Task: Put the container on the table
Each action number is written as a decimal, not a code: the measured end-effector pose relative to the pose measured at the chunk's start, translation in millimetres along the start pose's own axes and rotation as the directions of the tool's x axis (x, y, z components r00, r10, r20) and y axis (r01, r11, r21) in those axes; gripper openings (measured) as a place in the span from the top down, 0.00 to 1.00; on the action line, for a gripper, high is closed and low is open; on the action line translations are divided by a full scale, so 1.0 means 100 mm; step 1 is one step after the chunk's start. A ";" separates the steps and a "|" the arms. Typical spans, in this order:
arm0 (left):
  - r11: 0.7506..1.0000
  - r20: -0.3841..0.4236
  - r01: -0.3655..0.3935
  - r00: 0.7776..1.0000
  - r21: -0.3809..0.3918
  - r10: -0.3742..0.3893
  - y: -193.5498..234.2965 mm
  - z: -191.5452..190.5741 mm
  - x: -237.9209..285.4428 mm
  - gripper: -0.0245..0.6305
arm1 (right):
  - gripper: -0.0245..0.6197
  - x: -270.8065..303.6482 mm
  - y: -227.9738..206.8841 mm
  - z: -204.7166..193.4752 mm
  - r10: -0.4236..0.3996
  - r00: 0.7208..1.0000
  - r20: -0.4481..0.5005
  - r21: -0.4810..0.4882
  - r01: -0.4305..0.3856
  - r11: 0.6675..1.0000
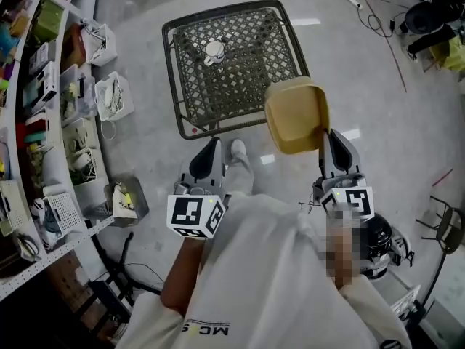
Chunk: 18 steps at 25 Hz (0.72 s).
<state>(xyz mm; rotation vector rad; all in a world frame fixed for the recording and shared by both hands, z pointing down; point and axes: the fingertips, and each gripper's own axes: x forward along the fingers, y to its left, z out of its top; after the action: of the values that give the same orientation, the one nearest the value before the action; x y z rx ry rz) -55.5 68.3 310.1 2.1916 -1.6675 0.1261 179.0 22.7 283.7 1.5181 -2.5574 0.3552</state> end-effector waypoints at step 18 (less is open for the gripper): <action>1.000 -0.002 0.008 1.000 -0.010 -0.008 0.61 0.51 1.07 0.92 | 0.92 1.43 -0.18 0.17 0.037 0.996 -0.078 0.046 -0.033 0.998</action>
<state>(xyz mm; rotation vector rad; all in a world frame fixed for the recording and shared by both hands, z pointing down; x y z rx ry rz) -89.4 -60.7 309.9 2.1893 -1.6546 0.1178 126.7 -110.9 305.0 1.4447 -2.5338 0.4703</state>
